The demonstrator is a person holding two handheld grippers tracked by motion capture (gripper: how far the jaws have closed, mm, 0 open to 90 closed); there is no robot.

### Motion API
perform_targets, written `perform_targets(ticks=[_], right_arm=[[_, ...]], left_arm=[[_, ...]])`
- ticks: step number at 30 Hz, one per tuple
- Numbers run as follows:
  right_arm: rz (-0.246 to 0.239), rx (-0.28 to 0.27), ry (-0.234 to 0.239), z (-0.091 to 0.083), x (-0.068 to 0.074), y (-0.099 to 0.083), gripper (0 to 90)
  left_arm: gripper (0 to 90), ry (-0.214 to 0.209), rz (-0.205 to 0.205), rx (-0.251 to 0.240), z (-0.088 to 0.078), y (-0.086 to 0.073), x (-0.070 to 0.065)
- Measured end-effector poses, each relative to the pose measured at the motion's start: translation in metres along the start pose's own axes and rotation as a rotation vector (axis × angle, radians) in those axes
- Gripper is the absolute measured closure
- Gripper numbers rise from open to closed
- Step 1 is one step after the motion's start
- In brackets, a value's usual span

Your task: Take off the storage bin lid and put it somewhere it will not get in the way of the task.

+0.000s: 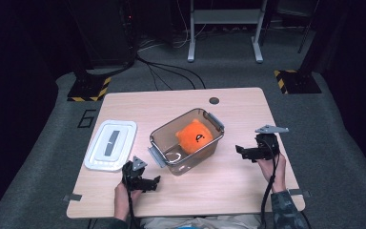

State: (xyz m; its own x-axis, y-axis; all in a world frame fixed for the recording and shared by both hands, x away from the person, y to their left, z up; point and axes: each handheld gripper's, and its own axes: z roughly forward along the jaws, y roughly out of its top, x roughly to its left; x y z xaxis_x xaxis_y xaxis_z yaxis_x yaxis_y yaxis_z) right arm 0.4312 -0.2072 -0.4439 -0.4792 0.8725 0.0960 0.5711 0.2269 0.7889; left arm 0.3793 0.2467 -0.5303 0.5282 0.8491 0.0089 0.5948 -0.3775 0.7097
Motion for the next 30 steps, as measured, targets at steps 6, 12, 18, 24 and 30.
perform_targets(ticks=[6, 12, 18, 24, 30], right_arm=[[0.035, 0.033, -0.015, 0.009, -0.013, -0.023, 0.0], [0.063, 0.072, -0.048, 0.020, -0.022, -0.045, 0.0], [0.068, 0.106, -0.071, 0.028, -0.027, -0.060, 0.0], [0.052, 0.125, -0.089, 0.033, -0.032, -0.070, 0.0], [0.064, 0.116, -0.104, 0.033, -0.031, -0.074, 0.0]], left_arm=[[0.7, 0.002, -0.003, 0.000, 0.000, 0.000, 0.000], [0.7, 0.002, -0.002, 0.000, 0.000, 0.000, 0.000], [0.7, 0.004, 0.003, 0.001, 0.000, 0.000, 0.000], [0.7, 0.003, 0.003, 0.001, 0.000, 0.000, 0.000], [0.7, 0.004, 0.003, 0.001, 0.000, 0.000, 0.000]])
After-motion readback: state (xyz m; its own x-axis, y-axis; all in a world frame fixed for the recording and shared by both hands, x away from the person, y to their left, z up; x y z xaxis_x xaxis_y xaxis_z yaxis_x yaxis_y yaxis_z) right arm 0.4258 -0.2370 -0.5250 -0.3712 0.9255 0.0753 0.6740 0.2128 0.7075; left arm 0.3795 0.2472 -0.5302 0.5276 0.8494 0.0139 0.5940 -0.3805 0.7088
